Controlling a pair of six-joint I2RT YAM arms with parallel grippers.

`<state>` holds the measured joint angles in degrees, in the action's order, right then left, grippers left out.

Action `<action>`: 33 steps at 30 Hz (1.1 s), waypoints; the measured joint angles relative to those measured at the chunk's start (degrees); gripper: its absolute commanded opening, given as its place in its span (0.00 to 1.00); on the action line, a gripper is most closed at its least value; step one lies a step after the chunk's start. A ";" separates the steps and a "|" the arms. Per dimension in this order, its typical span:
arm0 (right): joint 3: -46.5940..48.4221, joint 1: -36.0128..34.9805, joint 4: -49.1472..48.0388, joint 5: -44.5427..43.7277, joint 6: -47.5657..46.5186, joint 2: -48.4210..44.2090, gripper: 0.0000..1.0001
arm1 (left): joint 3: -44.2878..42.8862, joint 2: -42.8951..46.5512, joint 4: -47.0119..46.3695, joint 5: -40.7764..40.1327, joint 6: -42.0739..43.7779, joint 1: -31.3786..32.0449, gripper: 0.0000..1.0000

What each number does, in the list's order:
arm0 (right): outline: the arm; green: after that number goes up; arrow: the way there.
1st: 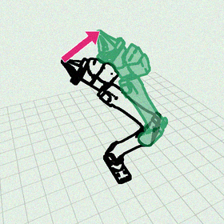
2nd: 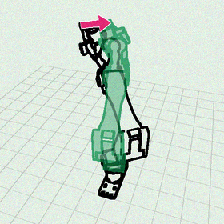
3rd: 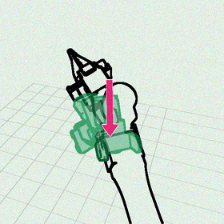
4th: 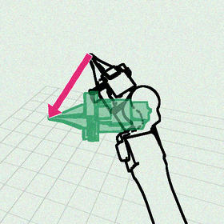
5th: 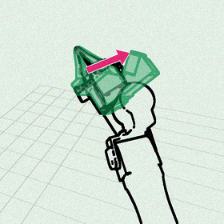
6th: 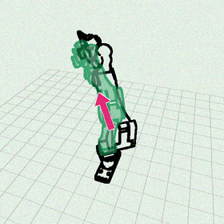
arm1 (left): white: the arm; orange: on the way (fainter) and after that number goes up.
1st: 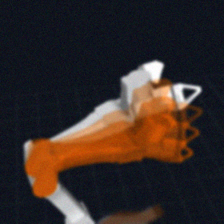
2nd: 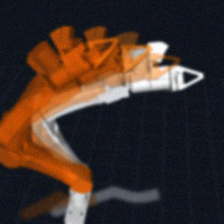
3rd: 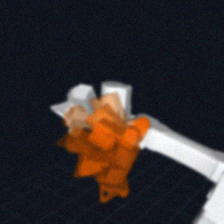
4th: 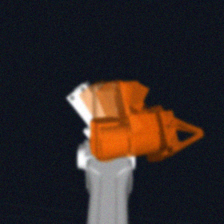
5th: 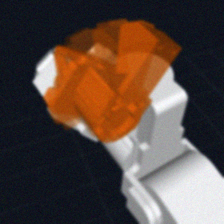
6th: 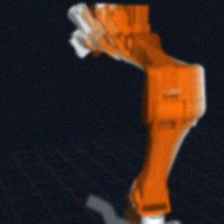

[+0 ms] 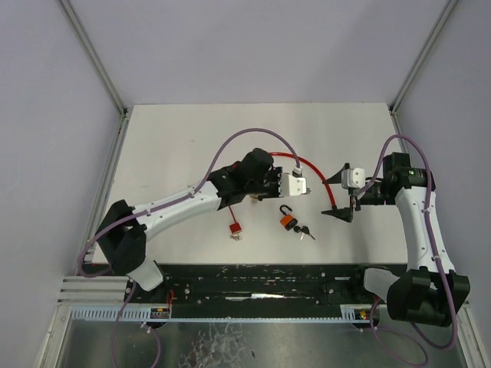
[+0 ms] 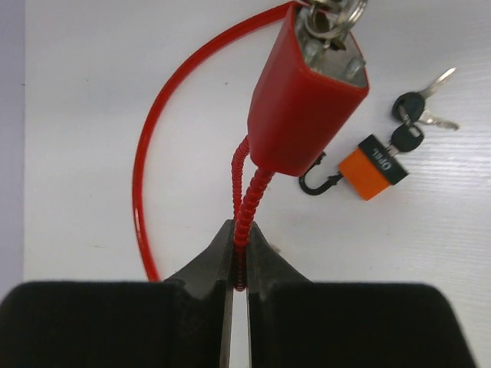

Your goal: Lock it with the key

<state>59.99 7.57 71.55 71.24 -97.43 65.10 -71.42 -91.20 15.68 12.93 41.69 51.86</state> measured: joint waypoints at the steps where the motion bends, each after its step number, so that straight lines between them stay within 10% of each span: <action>1: 0.26 -0.02 -0.07 -0.20 -0.17 0.28 0.89 | -0.39 -0.42 0.07 0.02 1.07 -0.48 0.00; 14: -0.63 -3.85 -22.14 -3.30 24.68 0.39 0.88 | -8.17 -9.35 0.90 -4.02 16.96 -2.49 0.00; 33: -15.58 -5.01 -48.68 0.59 45.16 3.19 0.80 | 4.66 -0.79 -10.88 -0.35 22.34 -2.75 0.00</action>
<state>44.40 2.57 22.87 71.83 -52.27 68.29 -66.76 -91.98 4.80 12.58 64.03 49.10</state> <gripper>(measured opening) 0.829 0.024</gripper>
